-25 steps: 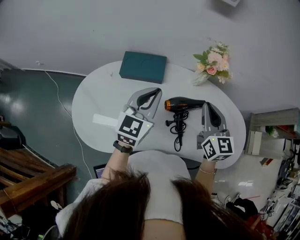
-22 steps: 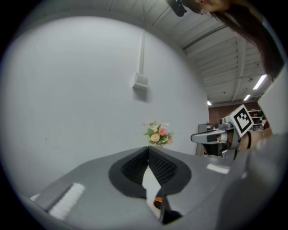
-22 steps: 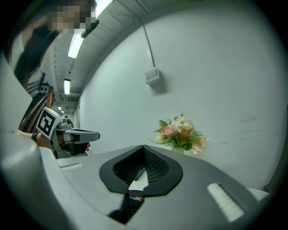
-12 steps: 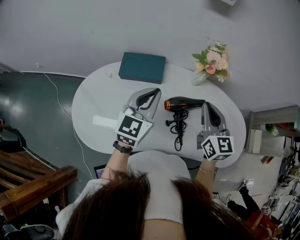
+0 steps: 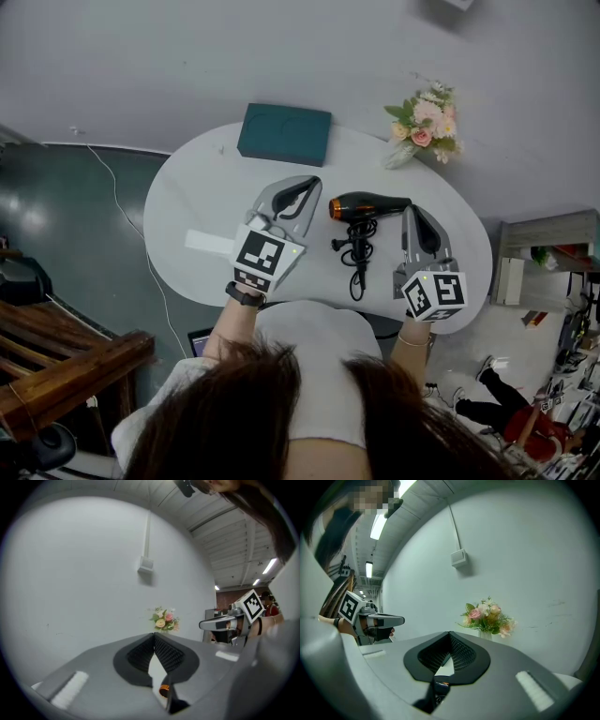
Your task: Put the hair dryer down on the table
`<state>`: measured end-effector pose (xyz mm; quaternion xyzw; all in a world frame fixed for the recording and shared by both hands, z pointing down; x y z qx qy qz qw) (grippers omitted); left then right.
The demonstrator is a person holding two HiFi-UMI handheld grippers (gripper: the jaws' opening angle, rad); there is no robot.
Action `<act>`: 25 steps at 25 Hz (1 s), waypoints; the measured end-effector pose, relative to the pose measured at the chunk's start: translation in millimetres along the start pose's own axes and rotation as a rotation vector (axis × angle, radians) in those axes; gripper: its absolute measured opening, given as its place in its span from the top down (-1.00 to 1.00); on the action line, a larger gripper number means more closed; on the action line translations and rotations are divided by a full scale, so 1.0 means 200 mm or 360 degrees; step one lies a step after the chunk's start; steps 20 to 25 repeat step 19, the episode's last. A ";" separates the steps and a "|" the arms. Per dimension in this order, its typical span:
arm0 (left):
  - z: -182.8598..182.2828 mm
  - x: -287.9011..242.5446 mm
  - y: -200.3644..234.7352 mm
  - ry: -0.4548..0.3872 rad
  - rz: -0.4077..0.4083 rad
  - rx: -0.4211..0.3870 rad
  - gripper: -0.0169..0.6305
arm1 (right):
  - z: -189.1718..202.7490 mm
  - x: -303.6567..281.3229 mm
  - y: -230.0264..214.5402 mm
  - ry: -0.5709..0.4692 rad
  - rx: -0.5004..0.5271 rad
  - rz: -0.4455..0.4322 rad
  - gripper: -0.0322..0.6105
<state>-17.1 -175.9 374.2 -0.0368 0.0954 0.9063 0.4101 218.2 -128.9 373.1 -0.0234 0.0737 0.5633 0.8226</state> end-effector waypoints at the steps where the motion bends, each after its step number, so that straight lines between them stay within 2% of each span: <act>1: 0.00 0.00 0.00 0.0000 0.0000 0.0000 0.77 | 0.00 0.00 0.00 0.0004 -0.0002 -0.0001 0.89; 10: 0.01 0.00 0.00 0.0011 0.0017 -0.0010 0.76 | 0.01 0.01 0.01 0.0021 0.0015 0.0005 0.89; 15: 0.01 0.01 -0.01 0.0010 0.0023 -0.0007 0.77 | 0.02 0.01 0.04 0.0058 0.0082 0.0006 0.89; 25: 0.01 0.02 -0.02 0.0004 0.0025 -0.0004 0.76 | 0.03 0.02 0.05 0.0073 0.0070 0.0005 0.89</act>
Point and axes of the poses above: the fingertips, and each gripper's own axes: x backward along the fingers, y to its left, z out of its underside, the point moved 6 cm from there along x, backward along the fingers, and after that the axes turned 8 degrees about x, right-handed, at the moved point
